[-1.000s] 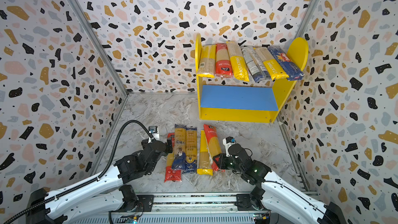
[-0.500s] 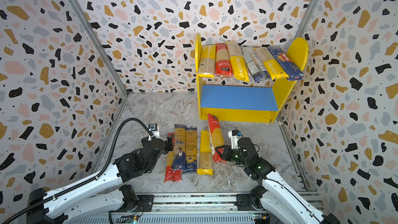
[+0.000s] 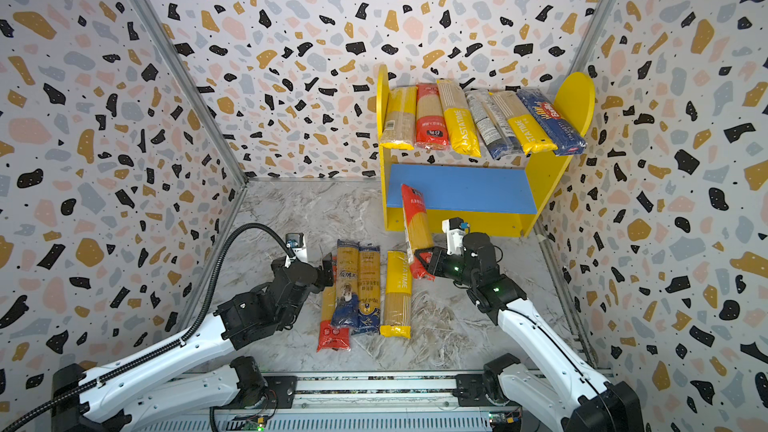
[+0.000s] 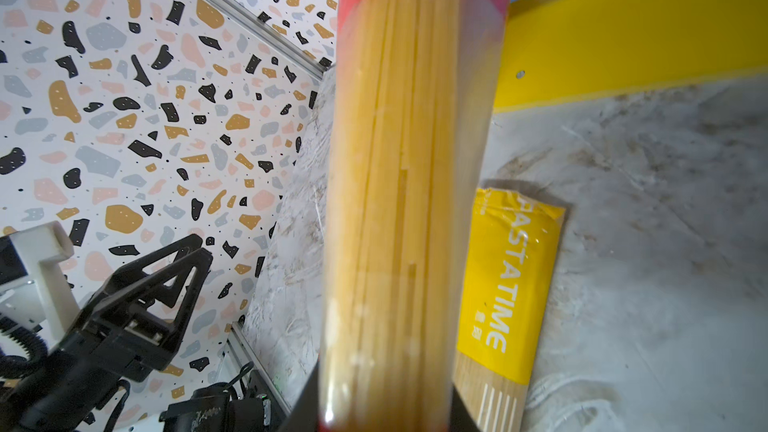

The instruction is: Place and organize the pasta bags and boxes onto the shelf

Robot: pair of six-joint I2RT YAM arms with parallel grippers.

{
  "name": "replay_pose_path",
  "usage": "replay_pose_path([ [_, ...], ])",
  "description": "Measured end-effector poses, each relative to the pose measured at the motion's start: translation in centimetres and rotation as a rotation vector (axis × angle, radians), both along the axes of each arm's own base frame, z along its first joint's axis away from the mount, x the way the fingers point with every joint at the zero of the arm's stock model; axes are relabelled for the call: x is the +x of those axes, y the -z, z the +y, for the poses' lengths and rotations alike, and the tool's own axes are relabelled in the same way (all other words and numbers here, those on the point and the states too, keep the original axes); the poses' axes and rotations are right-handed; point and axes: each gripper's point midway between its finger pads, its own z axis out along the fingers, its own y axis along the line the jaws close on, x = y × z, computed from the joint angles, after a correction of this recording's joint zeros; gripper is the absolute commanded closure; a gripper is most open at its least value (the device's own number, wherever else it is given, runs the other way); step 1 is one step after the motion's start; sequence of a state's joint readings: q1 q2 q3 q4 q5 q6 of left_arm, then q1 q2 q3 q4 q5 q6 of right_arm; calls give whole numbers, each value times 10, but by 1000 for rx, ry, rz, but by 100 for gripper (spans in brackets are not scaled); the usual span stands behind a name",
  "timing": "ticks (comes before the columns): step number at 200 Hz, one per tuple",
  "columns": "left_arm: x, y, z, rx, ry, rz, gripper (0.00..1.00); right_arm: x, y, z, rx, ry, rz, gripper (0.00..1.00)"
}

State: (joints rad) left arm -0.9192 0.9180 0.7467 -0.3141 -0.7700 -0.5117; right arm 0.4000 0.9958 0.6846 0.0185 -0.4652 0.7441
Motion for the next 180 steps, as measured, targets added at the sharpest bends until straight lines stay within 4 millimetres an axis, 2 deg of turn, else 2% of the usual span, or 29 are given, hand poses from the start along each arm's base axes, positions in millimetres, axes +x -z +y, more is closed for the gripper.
replay_pose_path([
  [67, 3, -23, -4, -6, 16, -36, 5, 68, 6, 2, 11, 34, -7, 78],
  [114, 3, -23, -3, 25, 23, -38, 5, 111, 2, 3, 23, 52, -41, 78],
  [180, 4, -22, -2, 46, 20, -41, 5, 174, -8, 20, 42, 49, -104, 78],
])
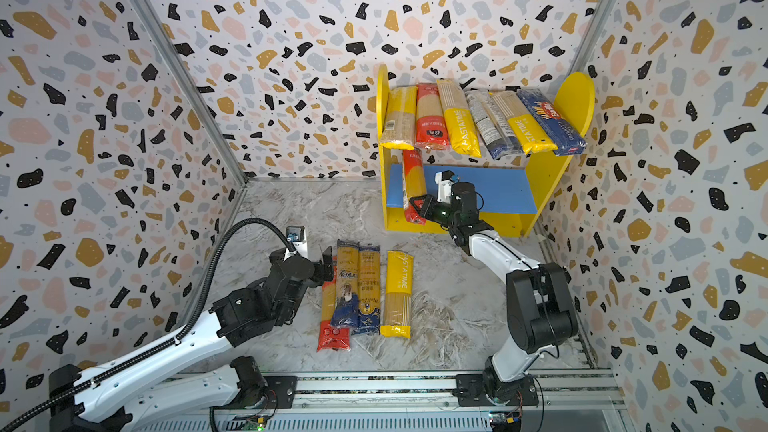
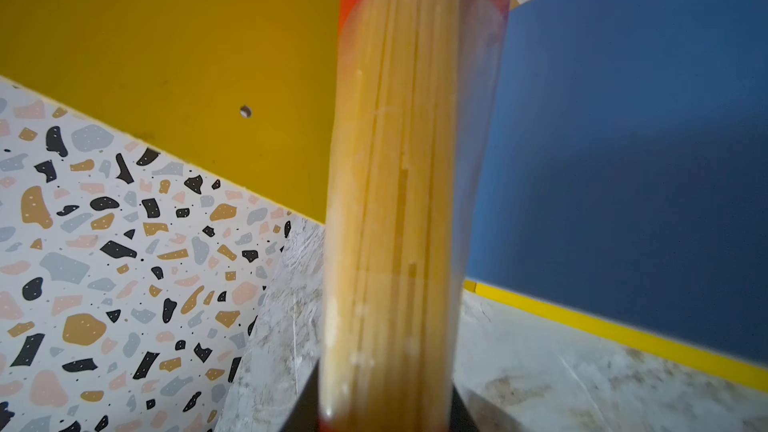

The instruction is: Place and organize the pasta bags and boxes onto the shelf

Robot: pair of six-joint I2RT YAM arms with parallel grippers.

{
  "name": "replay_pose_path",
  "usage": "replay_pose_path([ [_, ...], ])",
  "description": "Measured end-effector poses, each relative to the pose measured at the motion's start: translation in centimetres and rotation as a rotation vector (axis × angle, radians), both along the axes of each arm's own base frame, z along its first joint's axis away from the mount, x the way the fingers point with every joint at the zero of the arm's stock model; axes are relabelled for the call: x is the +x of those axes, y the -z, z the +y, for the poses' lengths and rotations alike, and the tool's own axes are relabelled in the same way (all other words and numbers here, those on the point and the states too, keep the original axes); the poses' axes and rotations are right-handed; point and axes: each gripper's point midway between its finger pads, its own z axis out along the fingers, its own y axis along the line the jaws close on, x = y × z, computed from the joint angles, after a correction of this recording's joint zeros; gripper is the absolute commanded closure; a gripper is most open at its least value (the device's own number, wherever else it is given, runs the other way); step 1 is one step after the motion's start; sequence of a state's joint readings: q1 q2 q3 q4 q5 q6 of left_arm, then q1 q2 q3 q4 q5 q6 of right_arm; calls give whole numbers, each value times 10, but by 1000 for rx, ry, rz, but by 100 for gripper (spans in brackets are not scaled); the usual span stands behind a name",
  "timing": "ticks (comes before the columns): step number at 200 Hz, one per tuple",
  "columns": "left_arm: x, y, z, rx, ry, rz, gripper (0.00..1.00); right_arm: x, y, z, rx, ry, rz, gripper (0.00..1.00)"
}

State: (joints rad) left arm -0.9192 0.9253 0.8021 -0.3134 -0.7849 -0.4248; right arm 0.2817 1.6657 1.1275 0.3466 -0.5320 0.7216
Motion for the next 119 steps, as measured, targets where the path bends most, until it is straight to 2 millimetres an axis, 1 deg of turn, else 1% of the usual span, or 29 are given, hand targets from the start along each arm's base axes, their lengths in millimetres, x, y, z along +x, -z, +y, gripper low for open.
replay_pose_path([
  [21, -1, -3, 2, -8, -3, -9, 5, 14, 4, 6, 5, -2, 0, 78],
  [36, -2, -7, 4, -17, -6, -19, 5, 22, 12, 11, 4, -7, 11, 77],
  [69, -5, -13, 9, -34, -8, -36, 5, 32, 30, 26, -2, -25, 44, 76],
  [85, -7, -14, 11, -40, -8, -42, 5, 36, 34, 33, -5, -37, 53, 74],
  [103, -9, -15, 16, -44, -14, -50, 4, 39, 31, 38, -9, -36, 52, 68],
  [115, -10, -15, 19, -43, -23, -55, 3, 42, 24, 40, -10, -32, 41, 61],
  [119, -10, -15, 20, -41, -27, -56, 3, 43, 21, 41, -13, -35, 31, 57],
])
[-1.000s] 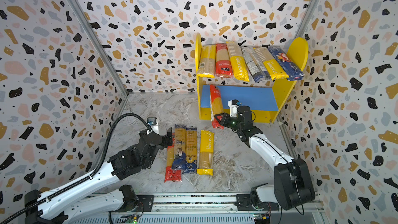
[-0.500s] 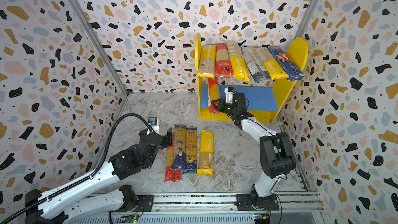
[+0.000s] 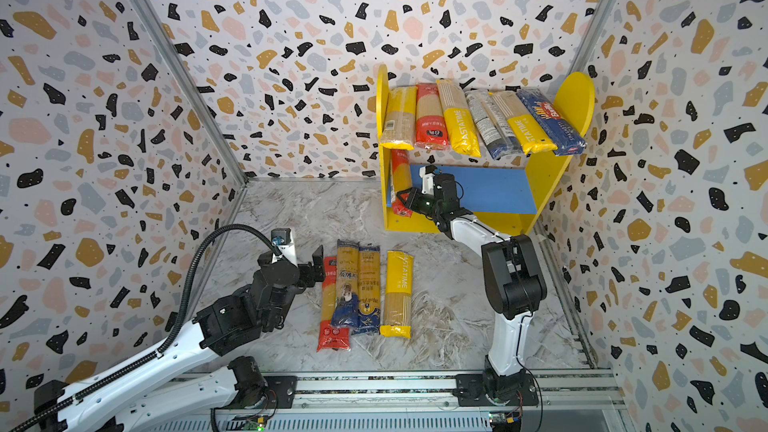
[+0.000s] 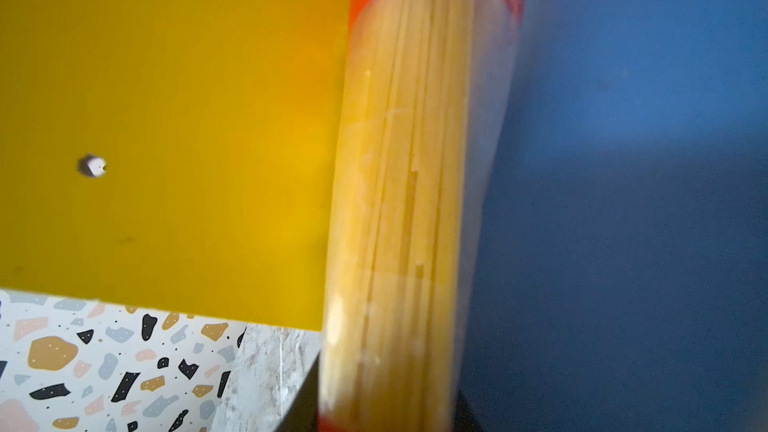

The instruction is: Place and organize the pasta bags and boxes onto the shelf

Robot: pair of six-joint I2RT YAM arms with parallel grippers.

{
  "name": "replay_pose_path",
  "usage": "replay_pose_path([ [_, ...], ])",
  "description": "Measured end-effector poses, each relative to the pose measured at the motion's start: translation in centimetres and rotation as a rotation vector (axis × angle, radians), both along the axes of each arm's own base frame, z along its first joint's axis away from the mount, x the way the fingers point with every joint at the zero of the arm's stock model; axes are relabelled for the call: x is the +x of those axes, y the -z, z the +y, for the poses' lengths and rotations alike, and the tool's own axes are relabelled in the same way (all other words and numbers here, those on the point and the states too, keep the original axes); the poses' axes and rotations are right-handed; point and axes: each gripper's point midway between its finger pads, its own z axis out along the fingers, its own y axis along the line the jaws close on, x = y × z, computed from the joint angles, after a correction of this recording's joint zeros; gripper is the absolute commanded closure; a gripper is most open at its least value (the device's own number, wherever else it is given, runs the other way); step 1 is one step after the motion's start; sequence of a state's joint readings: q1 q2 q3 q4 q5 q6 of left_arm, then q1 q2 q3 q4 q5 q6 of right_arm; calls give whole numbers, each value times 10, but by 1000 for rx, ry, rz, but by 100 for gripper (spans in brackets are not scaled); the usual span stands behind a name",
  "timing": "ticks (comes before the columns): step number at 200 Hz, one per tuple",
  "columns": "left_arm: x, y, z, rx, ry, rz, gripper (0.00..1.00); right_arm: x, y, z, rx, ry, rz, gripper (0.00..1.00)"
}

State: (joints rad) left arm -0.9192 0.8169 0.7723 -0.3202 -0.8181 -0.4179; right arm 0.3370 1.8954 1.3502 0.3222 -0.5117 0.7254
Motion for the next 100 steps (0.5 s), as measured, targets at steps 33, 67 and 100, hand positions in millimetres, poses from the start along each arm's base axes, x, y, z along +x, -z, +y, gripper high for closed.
replay_pose_path([
  [33, -1, 2, 5, 19, -21, 2, 3, 8, -35, 7, 10, -6, -96, 28],
  [67, -2, 5, 10, 22, -30, 0, 3, 10, -59, 8, 13, 2, -166, 27],
  [100, -4, 4, 12, 14, -29, -5, 3, 1, -53, 3, -6, 9, -149, 27],
])
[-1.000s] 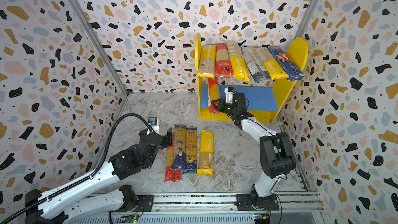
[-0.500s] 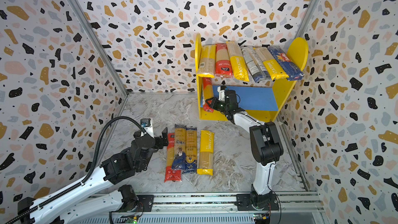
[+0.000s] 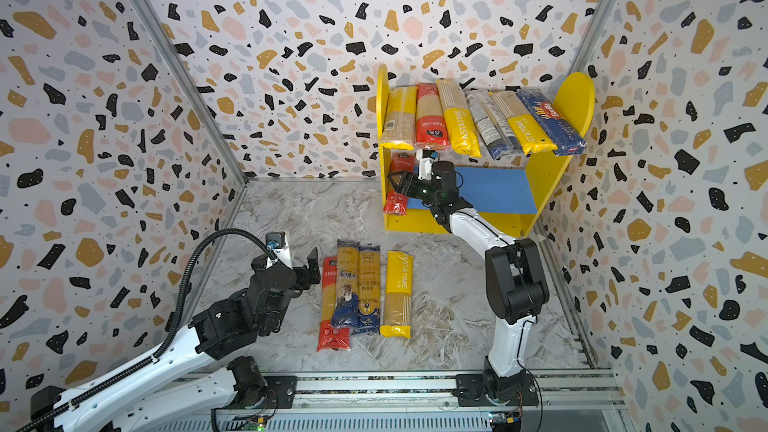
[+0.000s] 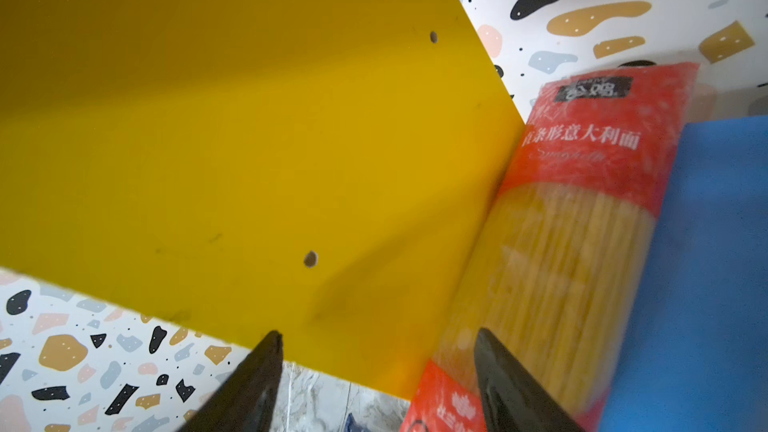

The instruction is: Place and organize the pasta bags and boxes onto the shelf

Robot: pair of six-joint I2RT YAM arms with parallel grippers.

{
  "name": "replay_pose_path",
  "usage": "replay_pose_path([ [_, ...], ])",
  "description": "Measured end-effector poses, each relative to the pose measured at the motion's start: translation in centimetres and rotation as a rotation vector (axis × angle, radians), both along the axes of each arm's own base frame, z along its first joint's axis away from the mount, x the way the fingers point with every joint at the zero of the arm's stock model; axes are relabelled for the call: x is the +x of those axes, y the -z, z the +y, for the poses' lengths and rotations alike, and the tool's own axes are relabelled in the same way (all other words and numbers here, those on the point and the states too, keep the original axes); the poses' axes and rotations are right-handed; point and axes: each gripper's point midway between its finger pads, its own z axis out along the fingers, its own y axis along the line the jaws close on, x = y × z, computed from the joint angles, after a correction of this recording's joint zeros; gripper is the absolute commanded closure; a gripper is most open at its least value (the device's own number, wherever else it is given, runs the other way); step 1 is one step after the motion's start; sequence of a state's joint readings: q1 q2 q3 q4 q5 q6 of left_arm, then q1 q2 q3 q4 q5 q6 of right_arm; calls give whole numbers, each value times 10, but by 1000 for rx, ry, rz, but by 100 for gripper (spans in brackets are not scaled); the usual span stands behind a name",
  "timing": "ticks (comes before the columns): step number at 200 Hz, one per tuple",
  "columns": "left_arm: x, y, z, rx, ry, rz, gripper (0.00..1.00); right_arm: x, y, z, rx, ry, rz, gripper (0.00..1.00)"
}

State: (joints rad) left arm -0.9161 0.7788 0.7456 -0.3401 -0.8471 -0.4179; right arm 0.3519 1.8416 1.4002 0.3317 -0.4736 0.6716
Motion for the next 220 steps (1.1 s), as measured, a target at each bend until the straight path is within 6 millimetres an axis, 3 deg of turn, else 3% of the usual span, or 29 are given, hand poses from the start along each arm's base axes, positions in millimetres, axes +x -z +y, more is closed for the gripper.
replay_pose_path([
  [22, -1, -1, 1, -5, 1, -3, 3, -15, 9, -3, -17, -6, 32, 27],
  [56, -3, 0, 1, -30, 10, -3, 3, -54, 23, -12, -63, -5, 80, 26],
  [94, -8, 4, 1, -81, 28, 4, 3, -116, 10, 0, -142, -48, 57, 22],
  [119, -11, 15, -4, -121, 56, 27, 5, -167, 6, 16, -192, -89, 29, 19],
  [145, -14, 30, -14, -160, 98, 72, 5, -226, 36, 29, -284, -140, 71, 16],
  [171, -17, 45, -23, -202, 136, 115, 5, -280, 91, 24, -399, -163, 160, 14],
  [193, -21, 59, -29, -226, 164, 152, 5, -309, 127, 7, -477, -135, 220, 13],
  [220, -26, 78, -35, -248, 189, 199, 6, -329, 147, -5, -540, -92, 252, 13],
])
